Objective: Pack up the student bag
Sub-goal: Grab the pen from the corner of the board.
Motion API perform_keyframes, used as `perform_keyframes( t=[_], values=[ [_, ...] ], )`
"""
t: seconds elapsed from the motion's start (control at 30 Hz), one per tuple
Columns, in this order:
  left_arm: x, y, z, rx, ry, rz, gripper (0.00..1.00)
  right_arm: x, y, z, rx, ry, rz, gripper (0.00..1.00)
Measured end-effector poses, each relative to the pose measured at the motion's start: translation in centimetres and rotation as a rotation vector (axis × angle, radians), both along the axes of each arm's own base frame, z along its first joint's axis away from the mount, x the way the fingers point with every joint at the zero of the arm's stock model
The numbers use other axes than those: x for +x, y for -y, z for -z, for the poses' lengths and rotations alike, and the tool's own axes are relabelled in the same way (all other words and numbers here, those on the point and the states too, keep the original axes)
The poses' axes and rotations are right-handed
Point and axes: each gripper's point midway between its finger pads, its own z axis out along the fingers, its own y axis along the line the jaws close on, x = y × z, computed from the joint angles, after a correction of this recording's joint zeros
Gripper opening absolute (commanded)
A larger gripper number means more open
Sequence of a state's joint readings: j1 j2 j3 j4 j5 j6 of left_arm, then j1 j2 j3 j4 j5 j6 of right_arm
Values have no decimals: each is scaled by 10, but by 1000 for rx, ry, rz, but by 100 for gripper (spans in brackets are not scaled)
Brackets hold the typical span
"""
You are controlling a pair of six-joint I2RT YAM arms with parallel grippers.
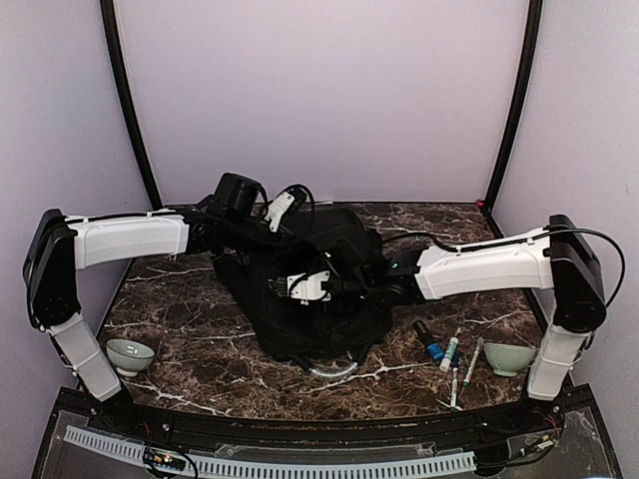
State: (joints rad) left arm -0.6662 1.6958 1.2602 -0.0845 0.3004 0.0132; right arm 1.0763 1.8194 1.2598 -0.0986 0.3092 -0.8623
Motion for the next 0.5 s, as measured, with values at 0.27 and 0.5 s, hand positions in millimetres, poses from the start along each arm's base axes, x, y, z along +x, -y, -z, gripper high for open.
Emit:
perform_keyframes(
  t=[0.27, 0.5],
  values=[
    [6, -4, 2, 14, 3, -40, 0, -66, 23, 11, 13, -366, -63, 51],
    [7, -5, 7, 19, -7, -51, 0, -103, 73, 7, -37, -551, -54, 47]
  ],
)
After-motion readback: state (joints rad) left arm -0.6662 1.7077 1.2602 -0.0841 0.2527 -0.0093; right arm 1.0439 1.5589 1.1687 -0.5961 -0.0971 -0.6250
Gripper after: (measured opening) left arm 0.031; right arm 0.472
